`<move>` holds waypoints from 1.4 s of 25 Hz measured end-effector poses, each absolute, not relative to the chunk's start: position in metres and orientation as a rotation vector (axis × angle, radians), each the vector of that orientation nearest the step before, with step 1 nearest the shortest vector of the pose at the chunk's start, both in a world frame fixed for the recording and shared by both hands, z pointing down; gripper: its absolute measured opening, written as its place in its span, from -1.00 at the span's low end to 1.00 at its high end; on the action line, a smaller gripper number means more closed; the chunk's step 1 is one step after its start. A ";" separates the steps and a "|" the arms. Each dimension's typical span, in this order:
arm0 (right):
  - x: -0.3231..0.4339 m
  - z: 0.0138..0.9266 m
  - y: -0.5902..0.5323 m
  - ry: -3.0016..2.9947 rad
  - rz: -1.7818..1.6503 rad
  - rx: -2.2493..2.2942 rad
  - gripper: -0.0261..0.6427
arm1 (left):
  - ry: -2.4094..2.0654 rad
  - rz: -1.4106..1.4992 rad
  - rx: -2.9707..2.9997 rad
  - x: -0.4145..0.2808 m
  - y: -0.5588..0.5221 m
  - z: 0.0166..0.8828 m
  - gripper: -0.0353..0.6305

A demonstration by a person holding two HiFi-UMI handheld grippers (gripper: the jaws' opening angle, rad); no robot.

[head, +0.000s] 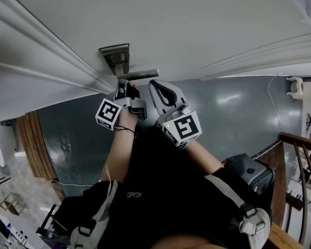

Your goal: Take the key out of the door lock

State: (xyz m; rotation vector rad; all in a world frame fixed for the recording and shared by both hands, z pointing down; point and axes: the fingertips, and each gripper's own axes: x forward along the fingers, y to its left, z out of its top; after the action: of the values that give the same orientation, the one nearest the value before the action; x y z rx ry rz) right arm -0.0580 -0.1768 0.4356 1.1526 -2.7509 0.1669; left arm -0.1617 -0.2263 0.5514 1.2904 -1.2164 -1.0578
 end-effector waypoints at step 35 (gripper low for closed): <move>-0.054 0.439 -0.187 -2.768 0.217 1.171 -0.89 | -1.233 -1.052 1.316 -0.162 -0.220 0.553 -0.79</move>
State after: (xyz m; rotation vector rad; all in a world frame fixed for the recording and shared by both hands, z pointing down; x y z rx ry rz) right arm -0.0539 -0.1872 0.4391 1.1710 -2.7681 0.2167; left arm -0.1620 -0.2204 0.5530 1.3159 -1.2333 -1.0518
